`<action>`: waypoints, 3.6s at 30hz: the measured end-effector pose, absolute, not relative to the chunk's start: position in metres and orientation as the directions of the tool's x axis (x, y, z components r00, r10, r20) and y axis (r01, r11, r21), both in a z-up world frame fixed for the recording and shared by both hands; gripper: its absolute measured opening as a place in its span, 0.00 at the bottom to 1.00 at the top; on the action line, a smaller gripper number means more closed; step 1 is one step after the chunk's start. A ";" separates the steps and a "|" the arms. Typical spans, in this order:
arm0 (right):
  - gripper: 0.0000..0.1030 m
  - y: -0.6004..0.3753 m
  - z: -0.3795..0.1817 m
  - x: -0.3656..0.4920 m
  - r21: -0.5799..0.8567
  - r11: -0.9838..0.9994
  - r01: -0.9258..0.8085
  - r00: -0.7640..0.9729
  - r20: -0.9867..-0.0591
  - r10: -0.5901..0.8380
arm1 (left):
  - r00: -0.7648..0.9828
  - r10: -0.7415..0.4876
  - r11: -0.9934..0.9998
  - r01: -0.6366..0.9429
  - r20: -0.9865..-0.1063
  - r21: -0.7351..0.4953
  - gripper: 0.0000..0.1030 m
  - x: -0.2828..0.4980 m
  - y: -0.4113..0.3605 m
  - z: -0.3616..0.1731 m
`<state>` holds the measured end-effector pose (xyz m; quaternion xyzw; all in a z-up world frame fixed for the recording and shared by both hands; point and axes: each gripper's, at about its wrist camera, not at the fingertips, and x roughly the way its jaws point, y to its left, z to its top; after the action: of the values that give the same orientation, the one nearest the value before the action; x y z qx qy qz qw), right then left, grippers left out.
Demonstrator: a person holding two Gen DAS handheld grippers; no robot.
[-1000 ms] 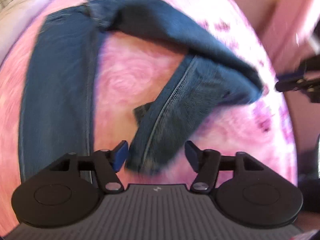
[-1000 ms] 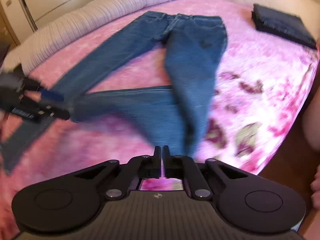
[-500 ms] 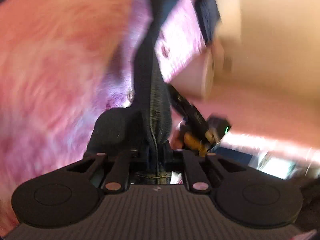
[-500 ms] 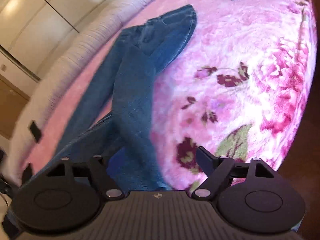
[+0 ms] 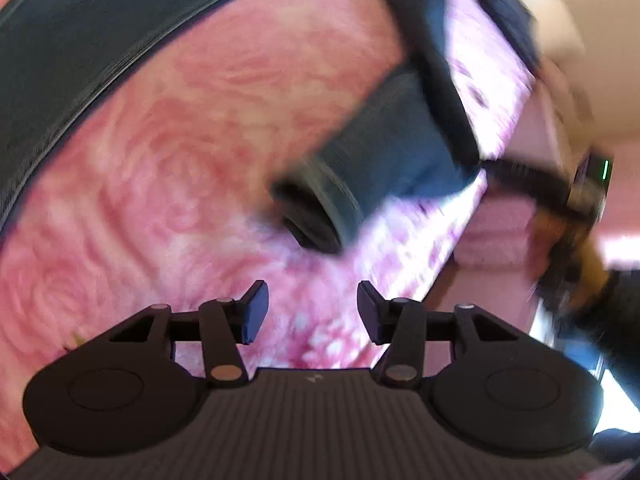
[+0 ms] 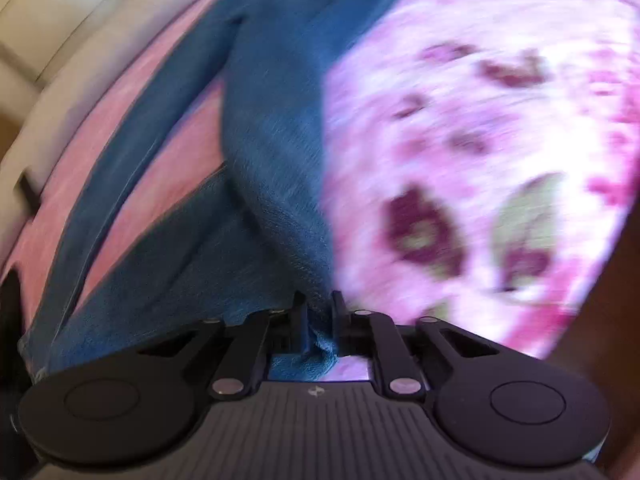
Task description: Fold clothes
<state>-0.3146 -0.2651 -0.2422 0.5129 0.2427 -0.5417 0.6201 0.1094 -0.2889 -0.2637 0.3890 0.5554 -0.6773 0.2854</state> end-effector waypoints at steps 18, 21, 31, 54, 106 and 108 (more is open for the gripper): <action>0.69 -0.258 -0.100 -0.094 0.098 0.337 0.936 0.306 -0.699 -0.646 | -0.538 -0.219 -0.346 0.823 -0.814 -0.451 0.59 0.165 -0.273 -0.227; 0.73 -0.239 -0.125 -0.144 0.163 0.197 0.967 0.253 -0.710 -0.657 | -0.559 -0.213 -0.506 0.764 -0.801 -0.399 0.61 0.108 -0.288 -0.238; 0.72 -0.210 -0.162 -0.292 0.340 -0.055 0.939 0.218 -0.710 -0.670 | -0.525 -0.225 -0.935 0.353 -0.821 0.031 0.72 -0.103 -0.263 -0.280; 0.60 -0.260 -0.151 -0.260 0.545 0.146 0.825 0.539 -0.683 -0.493 | -0.604 0.172 -0.141 0.766 -0.778 -0.627 0.55 0.046 -0.260 -0.306; 0.09 -0.137 -0.264 -0.272 0.723 -0.421 0.547 0.500 -0.686 -0.528 | -0.755 0.047 0.336 0.628 -0.654 -0.702 0.12 0.112 -0.185 -0.333; 0.07 -0.138 -0.248 -0.272 0.634 -0.427 0.645 0.419 -0.761 -0.496 | -0.720 0.027 0.241 0.678 -0.694 -0.694 0.16 0.126 -0.187 -0.316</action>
<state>-0.2718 -0.1382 -0.2482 0.6527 0.0570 -0.5362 0.5322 0.1262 -0.1875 -0.3156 0.2404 0.7335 -0.5673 0.2870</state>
